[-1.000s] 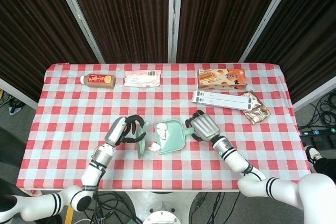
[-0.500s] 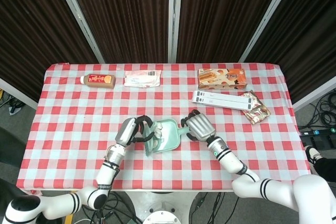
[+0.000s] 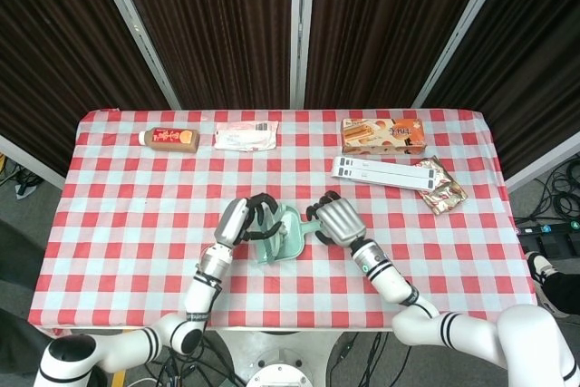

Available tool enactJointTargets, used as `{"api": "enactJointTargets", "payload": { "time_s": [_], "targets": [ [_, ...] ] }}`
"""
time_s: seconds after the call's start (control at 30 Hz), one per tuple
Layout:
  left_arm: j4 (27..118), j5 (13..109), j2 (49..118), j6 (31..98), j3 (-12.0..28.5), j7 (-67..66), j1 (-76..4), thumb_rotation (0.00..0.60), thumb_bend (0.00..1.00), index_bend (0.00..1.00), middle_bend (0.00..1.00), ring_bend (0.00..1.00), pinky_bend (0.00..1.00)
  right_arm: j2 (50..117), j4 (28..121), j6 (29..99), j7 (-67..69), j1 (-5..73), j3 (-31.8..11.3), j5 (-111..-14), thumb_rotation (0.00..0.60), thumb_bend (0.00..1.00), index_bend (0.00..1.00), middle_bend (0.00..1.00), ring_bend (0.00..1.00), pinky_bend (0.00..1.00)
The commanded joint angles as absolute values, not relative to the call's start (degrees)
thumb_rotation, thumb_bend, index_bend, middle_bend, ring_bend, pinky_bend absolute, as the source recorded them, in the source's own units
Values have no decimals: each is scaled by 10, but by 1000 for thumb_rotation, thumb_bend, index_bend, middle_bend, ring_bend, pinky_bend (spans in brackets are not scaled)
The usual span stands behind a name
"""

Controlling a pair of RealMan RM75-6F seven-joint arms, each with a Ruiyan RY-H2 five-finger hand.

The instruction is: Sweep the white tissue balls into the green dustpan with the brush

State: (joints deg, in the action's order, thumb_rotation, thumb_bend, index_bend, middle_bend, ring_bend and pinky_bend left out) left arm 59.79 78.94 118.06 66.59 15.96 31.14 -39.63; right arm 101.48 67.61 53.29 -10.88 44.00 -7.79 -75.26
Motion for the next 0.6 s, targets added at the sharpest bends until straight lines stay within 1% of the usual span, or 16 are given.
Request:
{"api": "enactJointTargets", "payload": {
  "time_s": [0.03, 0.17, 0.33, 0.6],
  "targets": [
    [606, 777, 1180, 648, 171, 323, -404, 600, 445, 547, 556, 683, 874, 1020, 672, 536, -107, 439, -80, -753, 600, 546, 669, 613, 311, 199],
    [622, 765, 1174, 631, 182, 333, -409, 600, 445, 547, 556, 682, 875, 1028, 666, 542, -103, 437, -84, -753, 600, 546, 671, 613, 311, 199],
    [637, 764, 1157, 634, 185, 327, -406, 600, 445, 546, 556, 682, 874, 1031, 657, 545, -100, 436, -86, -755, 600, 546, 672, 613, 311, 199],
    [681, 780, 1104, 648, 168, 322, -385, 600, 446, 546, 556, 682, 874, 1030, 644, 548, -90, 429, -84, -758, 600, 545, 672, 613, 310, 199]
  ]
}}
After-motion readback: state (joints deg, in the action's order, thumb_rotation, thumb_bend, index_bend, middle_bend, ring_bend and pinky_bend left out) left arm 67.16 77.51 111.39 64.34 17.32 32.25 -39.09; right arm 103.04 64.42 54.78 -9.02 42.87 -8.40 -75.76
